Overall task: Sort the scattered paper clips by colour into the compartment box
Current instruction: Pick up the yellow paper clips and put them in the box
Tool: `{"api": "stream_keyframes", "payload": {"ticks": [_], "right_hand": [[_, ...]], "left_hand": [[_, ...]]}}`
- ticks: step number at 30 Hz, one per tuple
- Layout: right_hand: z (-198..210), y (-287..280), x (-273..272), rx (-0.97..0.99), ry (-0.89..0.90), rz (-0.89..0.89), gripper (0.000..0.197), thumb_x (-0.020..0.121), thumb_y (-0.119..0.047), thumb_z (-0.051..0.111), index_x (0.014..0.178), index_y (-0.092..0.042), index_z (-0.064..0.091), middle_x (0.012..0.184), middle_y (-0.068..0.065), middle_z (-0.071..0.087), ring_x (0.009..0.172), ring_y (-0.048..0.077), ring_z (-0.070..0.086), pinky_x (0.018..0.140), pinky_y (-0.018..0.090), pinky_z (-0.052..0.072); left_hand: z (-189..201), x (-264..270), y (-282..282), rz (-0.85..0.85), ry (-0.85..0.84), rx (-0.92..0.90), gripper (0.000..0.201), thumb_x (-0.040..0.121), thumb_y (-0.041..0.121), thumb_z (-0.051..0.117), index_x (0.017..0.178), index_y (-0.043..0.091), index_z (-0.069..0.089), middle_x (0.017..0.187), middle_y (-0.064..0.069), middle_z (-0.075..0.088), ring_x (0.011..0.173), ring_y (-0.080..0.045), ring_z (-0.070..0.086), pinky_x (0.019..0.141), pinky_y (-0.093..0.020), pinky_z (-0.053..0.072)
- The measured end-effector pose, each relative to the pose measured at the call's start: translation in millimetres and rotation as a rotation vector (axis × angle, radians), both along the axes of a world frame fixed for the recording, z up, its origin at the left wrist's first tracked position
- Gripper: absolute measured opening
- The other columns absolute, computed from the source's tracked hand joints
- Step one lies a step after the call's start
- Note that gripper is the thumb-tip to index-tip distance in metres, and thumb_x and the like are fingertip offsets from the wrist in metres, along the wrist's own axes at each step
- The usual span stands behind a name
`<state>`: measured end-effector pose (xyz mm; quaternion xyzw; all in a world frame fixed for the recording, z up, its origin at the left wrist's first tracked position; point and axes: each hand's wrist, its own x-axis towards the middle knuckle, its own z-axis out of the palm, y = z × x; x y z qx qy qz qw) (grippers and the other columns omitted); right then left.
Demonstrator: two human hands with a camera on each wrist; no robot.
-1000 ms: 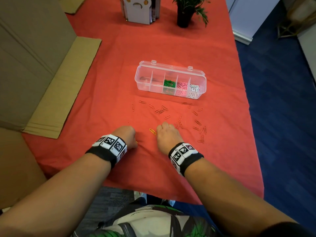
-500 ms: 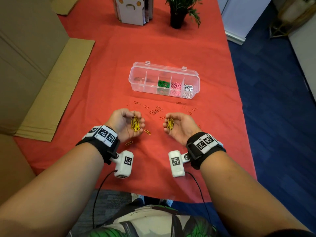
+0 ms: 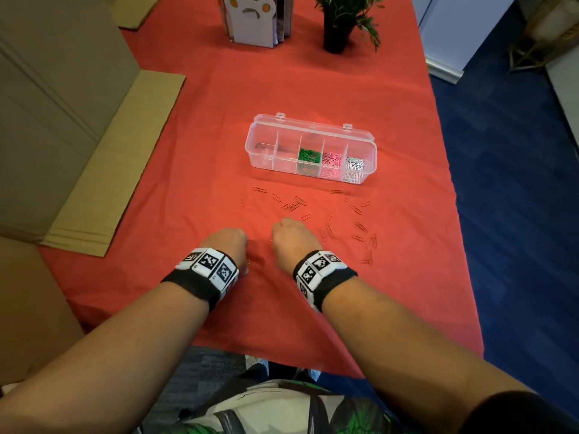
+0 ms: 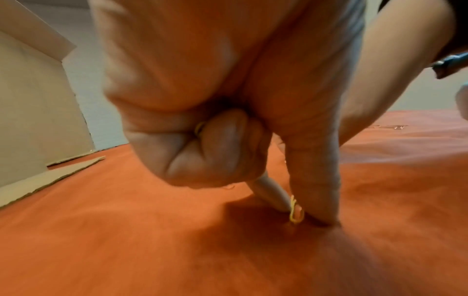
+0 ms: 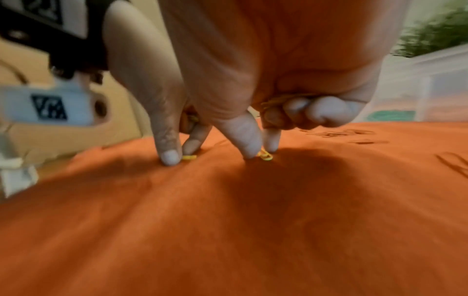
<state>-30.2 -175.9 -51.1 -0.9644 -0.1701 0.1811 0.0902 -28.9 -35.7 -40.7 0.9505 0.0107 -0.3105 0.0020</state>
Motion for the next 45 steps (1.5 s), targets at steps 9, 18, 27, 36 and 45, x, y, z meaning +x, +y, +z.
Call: {"api": "stream_keyframes", "payload": {"ticks": [9, 18, 27, 36, 45], "right_hand": [[-1, -4, -4, -0.153, -0.062, 0.036, 0.033, 0.090, -0.005, 0.030, 0.119, 0.000, 0.047, 0.117, 0.017, 0.050, 0.106, 0.035, 0.053, 0.082, 0.044, 0.049], [-4, -21, -13, -0.091, 0.091, 0.027, 0.035, 0.085, -0.004, 0.040, 0.120, -0.002, 0.046, 0.120, 0.017, 0.050, 0.111, 0.035, 0.051, 0.092, 0.044, 0.046], [-9, -63, -8, 0.172, 0.244, -0.357, 0.026, 0.092, -0.019, 0.043, 0.107, -0.004, 0.058, 0.116, 0.018, 0.055, 0.106, 0.033, 0.056, 0.094, 0.035, 0.044], [6, -85, -1, 0.613, 0.580, -0.886, 0.028, 0.090, -0.005, 0.040, 0.069, -0.023, 0.045, 0.068, -0.005, 0.046, 0.055, 0.009, 0.039, 0.043, 0.018, 0.031], [26, -93, 22, 0.954, 0.546, -1.010, 0.029, 0.087, 0.009, 0.038, 0.077, -0.017, 0.046, 0.069, 0.003, 0.045, 0.052, 0.011, 0.045, 0.037, 0.017, 0.039]], "left_hand": [[4, -4, 5, 0.122, 0.113, -0.197, 0.029, 0.079, 0.031, 0.058, 0.090, 0.007, 0.068, 0.100, -0.015, 0.070, 0.095, -0.029, 0.065, 0.074, -0.028, 0.046], [20, 20, 10, 1.026, 0.386, -1.035, 0.023, 0.079, 0.021, 0.034, 0.059, 0.017, 0.045, 0.043, 0.003, 0.049, 0.036, -0.012, 0.042, 0.043, -0.014, 0.033], [10, 14, -31, 0.879, 0.338, -1.089, 0.023, 0.089, 0.006, 0.039, 0.076, 0.015, 0.055, 0.056, 0.000, 0.055, 0.037, -0.006, 0.050, 0.039, -0.013, 0.041], [-15, 0, -65, -0.131, -0.102, -0.397, 0.019, 0.077, 0.029, 0.067, 0.092, 0.018, 0.068, 0.100, -0.007, 0.069, 0.099, -0.026, 0.063, 0.082, -0.028, 0.046], [-12, -1, -74, -0.027, 0.008, -0.470, 0.018, 0.087, 0.020, 0.050, 0.082, 0.010, 0.064, 0.086, -0.014, 0.066, 0.081, -0.028, 0.063, 0.072, -0.031, 0.046]]}}
